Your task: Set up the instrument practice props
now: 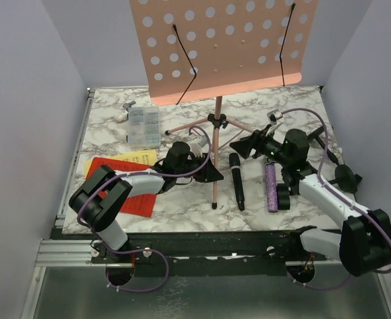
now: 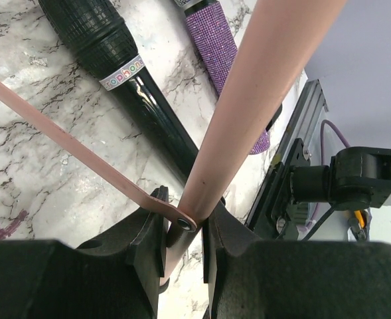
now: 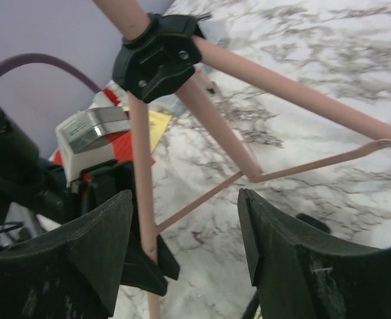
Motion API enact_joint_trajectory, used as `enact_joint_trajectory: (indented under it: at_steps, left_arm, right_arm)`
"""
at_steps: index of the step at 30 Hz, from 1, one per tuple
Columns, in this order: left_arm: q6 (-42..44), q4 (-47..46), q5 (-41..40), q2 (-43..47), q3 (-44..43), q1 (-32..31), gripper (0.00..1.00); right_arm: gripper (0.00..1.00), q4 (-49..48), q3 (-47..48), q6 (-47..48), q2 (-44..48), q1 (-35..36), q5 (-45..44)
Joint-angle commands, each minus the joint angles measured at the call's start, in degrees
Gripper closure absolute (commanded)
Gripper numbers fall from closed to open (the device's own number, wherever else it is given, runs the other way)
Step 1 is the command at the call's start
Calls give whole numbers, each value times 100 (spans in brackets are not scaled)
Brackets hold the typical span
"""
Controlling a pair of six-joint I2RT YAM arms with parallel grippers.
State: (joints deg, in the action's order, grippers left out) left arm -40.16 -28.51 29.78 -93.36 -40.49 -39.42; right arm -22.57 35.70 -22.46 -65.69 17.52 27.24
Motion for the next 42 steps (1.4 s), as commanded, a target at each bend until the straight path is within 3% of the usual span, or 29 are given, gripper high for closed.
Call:
enact_joint_trajectory:
  at_steps: [1, 3, 6, 10, 14, 18, 25, 34, 39, 42]
  left_arm:
    - [-42, 1314, -373, -334, 159, 186, 100]
    - [-19, 1321, -392, -347, 149, 189, 100]
    - [-64, 1326, -302, -418, 95, 193, 100]
    - [-115, 1330, -306, -433, 63, 195, 100]
    - [-137, 1330, -249, -504, -2, 189, 100]
    - [-159, 1324, -212, -510, -20, 191, 100]
    - [-185, 1320, -192, -525, -29, 189, 100]
    - [-211, 1304, -209, -519, -12, 197, 100]
    - [-220, 1304, -209, -538, -13, 189, 100]
    - [-228, 1298, -208, -538, -18, 189, 100]
  right_arm:
    - [30, -1335, 195, -845, -394, -177, 1477]
    - [30, -2238, 10, -929, -519, -209, 1821]
    - [27, -3035, -359, 290, -363, -208, 1837]
    - [27, -2347, -126, 2970, -202, -199, 2101]
    - [26, -2430, -247, 5561, -220, -203, 2432]
    - [30, -2333, 35, 6801, -601, -197, 2198]
    - [44, -1967, 511, 7243, -1065, -152, 2267]
    - [52, -2060, 629, 7359, -1527, 148, 2025]
    - [65, -2287, 674, 6999, -1704, 338, 1658]
    - [76, -2592, 618, 6308, -1700, 392, 1377]
